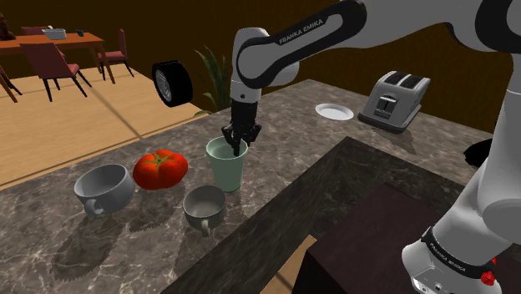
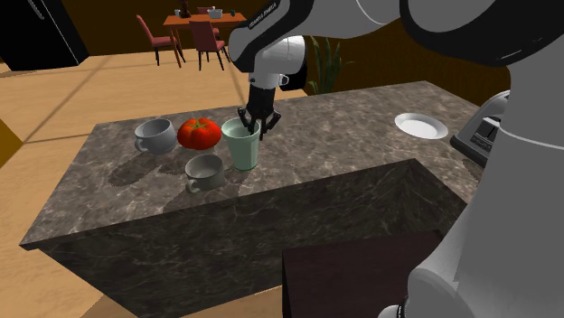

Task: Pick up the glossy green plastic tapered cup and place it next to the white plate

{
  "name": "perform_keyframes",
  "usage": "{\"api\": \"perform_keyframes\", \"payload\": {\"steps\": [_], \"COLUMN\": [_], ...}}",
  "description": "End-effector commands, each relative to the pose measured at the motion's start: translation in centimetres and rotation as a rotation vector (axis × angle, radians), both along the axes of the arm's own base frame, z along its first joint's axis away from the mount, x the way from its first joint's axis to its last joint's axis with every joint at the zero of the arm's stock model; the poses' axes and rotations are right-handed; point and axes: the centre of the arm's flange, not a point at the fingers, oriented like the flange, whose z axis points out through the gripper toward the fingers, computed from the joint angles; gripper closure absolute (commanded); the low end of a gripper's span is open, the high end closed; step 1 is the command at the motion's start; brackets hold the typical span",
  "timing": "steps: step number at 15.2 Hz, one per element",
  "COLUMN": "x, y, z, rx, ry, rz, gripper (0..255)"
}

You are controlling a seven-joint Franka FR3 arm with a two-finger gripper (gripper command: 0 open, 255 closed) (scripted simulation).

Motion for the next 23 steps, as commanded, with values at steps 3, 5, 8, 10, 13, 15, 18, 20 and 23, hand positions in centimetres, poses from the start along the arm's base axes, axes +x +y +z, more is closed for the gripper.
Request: {"api": "perform_keyframes", "payload": {"steps": [3, 5, 8, 10, 13, 15, 18, 20, 23], "x": [0.0, 0.0, 0.0, 0.0, 0.0, 0.0, 0.0, 0.0, 0.0], "y": [0.0, 0.0, 0.0, 0.0, 0.0, 0.0, 0.0, 0.0, 0.0], "z": [0.0, 0.0, 1.1, 2.1, 3.7, 4.8, 6.4, 7.4, 9.0], "rx": [0.000, 0.000, 0.000, 0.000, 0.000, 0.000, 0.000, 0.000, 0.000], "ry": [0.000, 0.000, 0.000, 0.000, 0.000, 0.000, 0.000, 0.000, 0.000], "rz": [0.000, 0.000, 0.000, 0.000, 0.000, 0.000, 0.000, 0.000, 0.000], "gripper": [255, 255, 255, 255, 255, 255, 255, 255, 255]}}
